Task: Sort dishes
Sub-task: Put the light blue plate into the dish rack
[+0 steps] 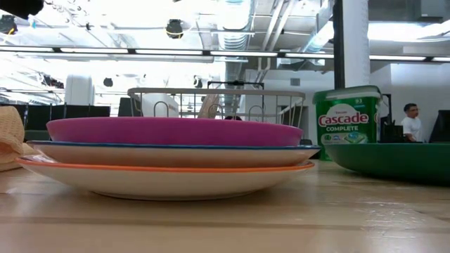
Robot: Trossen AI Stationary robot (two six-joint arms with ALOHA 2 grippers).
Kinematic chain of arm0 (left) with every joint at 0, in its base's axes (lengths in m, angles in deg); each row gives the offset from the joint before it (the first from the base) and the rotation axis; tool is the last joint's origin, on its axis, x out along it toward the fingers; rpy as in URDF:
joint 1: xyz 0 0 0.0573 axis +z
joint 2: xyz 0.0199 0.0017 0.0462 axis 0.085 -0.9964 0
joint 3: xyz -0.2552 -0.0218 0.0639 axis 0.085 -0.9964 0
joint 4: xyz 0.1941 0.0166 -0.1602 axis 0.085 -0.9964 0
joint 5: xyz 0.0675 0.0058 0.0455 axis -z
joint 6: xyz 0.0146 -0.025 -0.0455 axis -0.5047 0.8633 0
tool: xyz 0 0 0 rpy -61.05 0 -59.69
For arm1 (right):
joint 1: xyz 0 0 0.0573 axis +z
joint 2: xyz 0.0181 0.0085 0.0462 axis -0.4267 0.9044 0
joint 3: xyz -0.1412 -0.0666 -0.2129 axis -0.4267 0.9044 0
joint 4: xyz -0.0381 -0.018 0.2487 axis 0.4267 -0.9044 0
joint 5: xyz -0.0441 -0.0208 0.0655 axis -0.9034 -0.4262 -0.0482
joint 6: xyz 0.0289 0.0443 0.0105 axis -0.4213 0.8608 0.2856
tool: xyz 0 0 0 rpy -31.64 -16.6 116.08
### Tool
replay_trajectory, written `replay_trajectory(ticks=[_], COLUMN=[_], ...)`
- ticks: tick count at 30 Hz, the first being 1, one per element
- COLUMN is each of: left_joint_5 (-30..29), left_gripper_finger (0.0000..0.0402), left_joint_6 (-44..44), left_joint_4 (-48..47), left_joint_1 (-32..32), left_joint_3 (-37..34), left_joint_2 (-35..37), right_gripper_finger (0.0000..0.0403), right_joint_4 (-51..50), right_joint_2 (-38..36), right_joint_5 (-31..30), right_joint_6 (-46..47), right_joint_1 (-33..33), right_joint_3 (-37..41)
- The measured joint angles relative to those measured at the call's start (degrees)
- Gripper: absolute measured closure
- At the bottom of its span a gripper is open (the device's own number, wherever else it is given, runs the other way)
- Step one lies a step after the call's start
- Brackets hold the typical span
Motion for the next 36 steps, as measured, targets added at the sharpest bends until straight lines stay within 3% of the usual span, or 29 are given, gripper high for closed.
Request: replay_trajectory(ticks=[6,11,14,16,20,22,25,27,36], left_joint_5=[-1.10,-11.35,-16.86,-21.46,-34.43,-41.07,-46.71,-46.83,-54.02], left_gripper_finger=[0.0401,0.0401,0.0401,0.0401,0.0401,0.0401,0.0401,0.0401,0.0401], left_joint_6=[-0.31,-2.11,-6.28,-9.11,-10.37,-9.02,-9.59,-9.89,-9.03], left_joint_4=[-0.25,-0.41,-3.86,-14.95,-54.71,-68.46,-75.54,-79.75,-96.10], left_joint_1=[-0.02,0.02,0.00,0.27,1.37,1.72,1.61,1.25,-3.94], left_joint_3=[0.00,0.39,4.25,9.01,22.74,29.32,34.84,36.61,37.18], left_joint_2=[-0.01,-0.03,1.12,2.87,5.06,3.90,1.85,0.80,0.35], right_gripper_finger=[0.0308,0.0308,0.0308,0.0308,0.0308,0.0308,0.0308,0.0308,0.0308], right_joint_4=[-0.42,-0.54,-0.82,-0.83,-0.85,-0.82,-0.96,-1.75,-6.48], right_joint_2=[0.00,0.00,0.00,0.00,0.00,0.00,0.00,0.00,0.00], right_joint_5=[0.02,0.04,0.07,0.11,0.22,0.20,0.20,0.20,0.15], right_joint_6=[-0.02,-0.02,-0.03,-0.04,-0.11,-0.13,1.65,3.61,5.84], right_joint_1=[0.01,0.89,1.58,1.91,1.96,1.66,1.11,0.72,0.31], right_joint_3=[0.00,0.00,0.00,0.00,0.00,0.00,0.00,0.00,0.00])
